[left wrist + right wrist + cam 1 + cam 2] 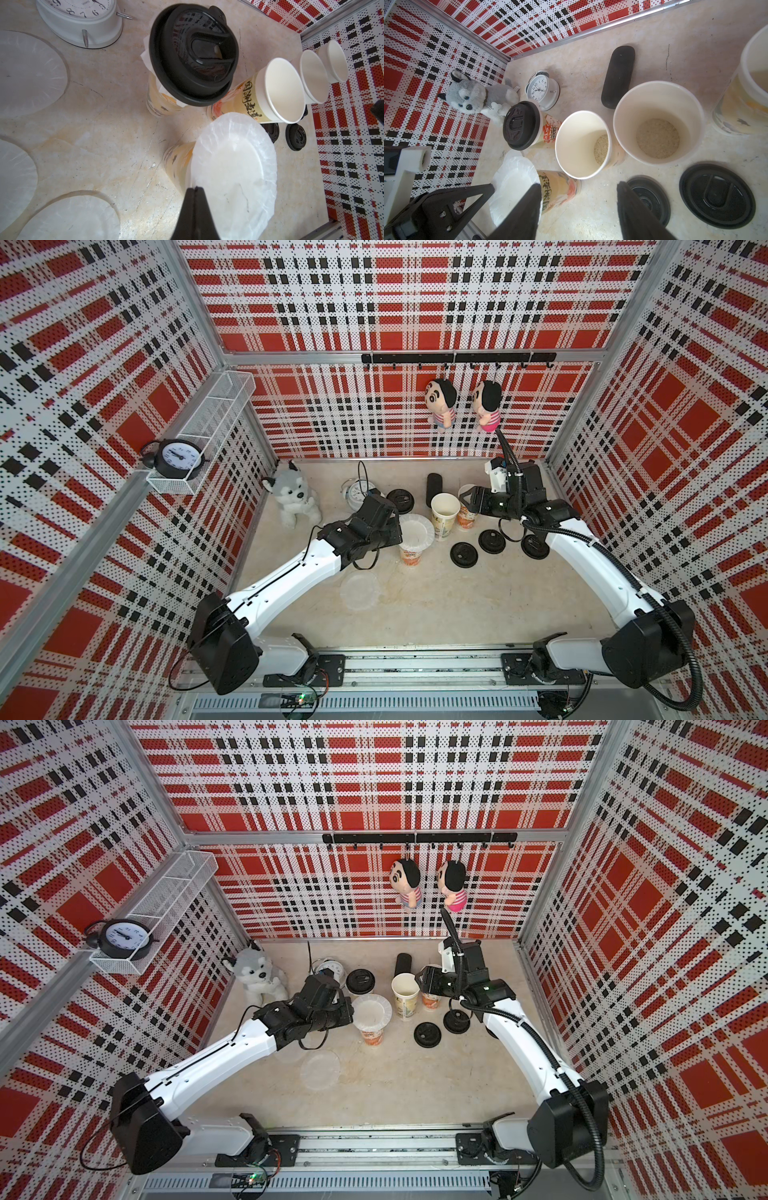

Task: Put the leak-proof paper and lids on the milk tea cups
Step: Place the leak-proof paper at the cup.

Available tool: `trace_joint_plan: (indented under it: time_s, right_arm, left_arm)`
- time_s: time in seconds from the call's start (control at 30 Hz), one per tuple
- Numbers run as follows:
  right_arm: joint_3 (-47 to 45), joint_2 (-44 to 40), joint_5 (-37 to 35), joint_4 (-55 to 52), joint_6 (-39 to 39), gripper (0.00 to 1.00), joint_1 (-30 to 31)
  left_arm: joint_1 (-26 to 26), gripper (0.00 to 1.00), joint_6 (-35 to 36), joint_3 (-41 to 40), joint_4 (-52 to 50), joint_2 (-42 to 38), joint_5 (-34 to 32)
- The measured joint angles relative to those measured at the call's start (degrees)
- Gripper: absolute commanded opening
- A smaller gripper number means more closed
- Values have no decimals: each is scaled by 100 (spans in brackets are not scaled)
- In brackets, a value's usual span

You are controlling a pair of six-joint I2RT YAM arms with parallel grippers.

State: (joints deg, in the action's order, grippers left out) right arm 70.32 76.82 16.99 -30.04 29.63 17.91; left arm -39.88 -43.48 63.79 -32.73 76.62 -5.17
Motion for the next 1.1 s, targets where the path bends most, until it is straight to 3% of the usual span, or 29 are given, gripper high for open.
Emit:
trace_joint_plan:
  time_s: [0.2,0.43,0.67,0.87,1.1]
  right_arm:
    - [0,0,0,-2,2,62,0]
    - [0,0,2,0,2,63,0]
    - [0,2,15,0,2,64,0]
    - [0,11,15,0,4,65,0]
    - [-68,15,-122,-46,-11,75,-2]
  left_arm:
    - [22,0,-2,-35,4,0,0]
    - [52,15,-20,-114,11,0,-4]
    - [76,42,-26,-114,13,0,-24]
    - [105,52,-37,-114,15,0,-22]
    - [181,69,-2,-109,7,-39,-31]
